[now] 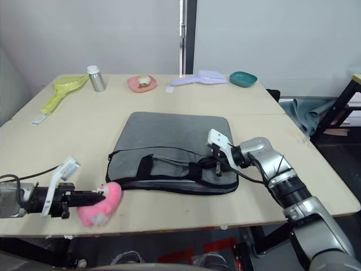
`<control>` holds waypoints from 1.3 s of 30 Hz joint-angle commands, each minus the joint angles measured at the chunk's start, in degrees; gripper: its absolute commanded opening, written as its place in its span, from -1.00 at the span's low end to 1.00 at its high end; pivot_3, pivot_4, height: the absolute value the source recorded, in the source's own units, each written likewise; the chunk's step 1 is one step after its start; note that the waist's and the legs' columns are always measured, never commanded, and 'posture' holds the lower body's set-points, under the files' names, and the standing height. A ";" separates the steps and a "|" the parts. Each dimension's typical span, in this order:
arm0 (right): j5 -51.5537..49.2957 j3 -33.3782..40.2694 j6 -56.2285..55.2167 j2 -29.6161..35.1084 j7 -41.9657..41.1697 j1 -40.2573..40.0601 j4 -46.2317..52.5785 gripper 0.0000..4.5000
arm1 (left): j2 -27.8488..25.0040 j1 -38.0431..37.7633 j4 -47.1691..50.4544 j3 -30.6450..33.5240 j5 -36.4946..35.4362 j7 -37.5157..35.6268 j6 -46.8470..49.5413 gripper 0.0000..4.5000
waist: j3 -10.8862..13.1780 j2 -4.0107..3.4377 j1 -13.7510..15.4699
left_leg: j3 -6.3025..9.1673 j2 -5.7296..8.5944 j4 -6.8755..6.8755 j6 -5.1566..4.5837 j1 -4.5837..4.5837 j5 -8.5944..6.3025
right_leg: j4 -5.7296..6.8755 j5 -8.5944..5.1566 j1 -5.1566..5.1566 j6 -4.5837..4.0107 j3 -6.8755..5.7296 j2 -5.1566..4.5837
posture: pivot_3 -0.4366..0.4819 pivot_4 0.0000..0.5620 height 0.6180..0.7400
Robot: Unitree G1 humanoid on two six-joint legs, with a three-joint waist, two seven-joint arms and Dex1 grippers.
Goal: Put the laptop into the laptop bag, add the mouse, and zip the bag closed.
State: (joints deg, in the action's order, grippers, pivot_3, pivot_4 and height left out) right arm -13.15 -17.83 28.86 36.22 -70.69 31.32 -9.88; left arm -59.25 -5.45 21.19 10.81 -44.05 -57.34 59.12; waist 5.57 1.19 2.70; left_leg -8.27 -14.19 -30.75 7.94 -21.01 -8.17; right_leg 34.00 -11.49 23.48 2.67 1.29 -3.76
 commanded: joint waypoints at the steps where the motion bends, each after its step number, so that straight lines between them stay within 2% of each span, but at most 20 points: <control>1: 4.82 -4.17 3.61 0.92 2.00 -3.68 -4.24 -1.00 | 0.32 2.19 2.65 -2.76 0.66 -2.12 -3.11 -0.96 | 0.00 0.00 -0.04 | -0.01 0.00 0.00 0.00 0.00 0.00 | 0.00 -0.02 0.02 0.03 0.00 0.01 | -0.05 -0.47 1.00; 7: 4.98 -4.40 3.55 0.60 1.99 -3.25 -4.49 -1.00 | 3.18 7.60 0.32 -9.16 6.18 0.52 -6.98 -0.96 | -0.02 -0.04 -0.15 | -0.03 0.00 0.01 0.01 -0.02 0.00 | 0.04 0.04 0.06 -0.06 0.00 0.03 | -0.05 -0.47 1.00; 10: 4.95 -4.38 3.47 0.61 1.86 -3.09 -4.57 -1.00 | 6.05 10.47 2.43 -11.14 5.22 1.00 -6.50 -0.96 | -0.02 -0.06 -0.14 | -0.04 0.00 0.00 0.01 -0.01 0.00 | 0.05 0.05 0.05 -0.08 0.00 0.03 | -0.05 -0.47 1.00; 13: 5.01 -4.36 3.51 0.58 1.80 -2.69 -4.88 -1.00 | 6.31 11.48 5.10 -13.53 6.97 -0.08 -8.84 -0.96 | -0.02 -0.05 -0.13 | -0.05 0.00 -0.01 0.01 -0.02 0.00 | 0.07 0.07 0.04 -0.11 0.00 0.02 | -0.05 -0.47 1.00; 19: 5.14 -4.56 3.39 0.42 1.49 -1.61 -5.60 -1.00 | 2.89 10.64 7.91 -14.74 8.37 -7.88 -16.20 -0.96 | 0.03 -0.09 -0.13 | -0.05 0.00 -0.01 0.01 -0.04 0.00 | 0.06 0.06 0.07 -0.10 0.00 0.02 | -0.05 -0.47 1.00; 22: 5.25 -4.72 3.34 0.13 1.27 -0.88 -6.18 -1.00 | 6.65 14.99 6.42 -12.08 2.98 -7.04 -13.90 -0.96 | 0.03 -0.09 -0.10 | -0.06 0.01 -0.02 0.00 -0.02 0.00 | 0.07 0.06 0.06 -0.10 0.02 0.02 | -0.05 -0.47 1.00; 29: 5.68 -5.52 2.83 -0.39 0.61 0.44 -7.45 -1.00 | 9.53 18.06 6.43 -16.86 5.18 -8.48 -15.08 -0.96 | 0.05 -0.13 -0.34 | -0.07 0.00 -0.11 0.00 0.00 0.00 | 0.18 0.14 0.07 -0.23 0.03 0.03 | -0.05 -0.47 1.00; 34: 5.94 -5.82 2.57 -0.67 0.11 1.51 -8.27 -1.00 | 16.07 19.74 3.55 -21.07 7.20 -5.09 -14.93 -0.96 | 0.04 -0.12 -0.25 | -0.12 0.01 -0.15 0.01 -0.03 0.01 | 0.16 0.15 0.07 -0.24 0.04 0.01 | -0.05 -0.47 1.00; 39: 6.31 -5.71 2.75 -0.22 -0.41 1.41 -8.03 -1.00 | 29.33 22.49 -2.93 -18.88 4.96 6.08 -9.61 -0.96 | -0.01 -0.07 -0.20 | -0.10 0.01 -0.27 0.00 -0.02 0.01 | 0.22 0.17 0.01 -0.26 0.05 0.01 | -0.05 -0.47 1.00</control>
State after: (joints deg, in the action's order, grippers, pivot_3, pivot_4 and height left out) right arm -11.60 -19.07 29.44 35.57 -72.10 35.62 -13.58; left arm -32.62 15.30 18.34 -9.36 -36.22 -54.25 48.32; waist 5.56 1.13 2.50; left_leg -8.37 -14.18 -31.05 7.95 -21.03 -8.16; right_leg 34.22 -11.32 23.46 2.40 1.34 -3.75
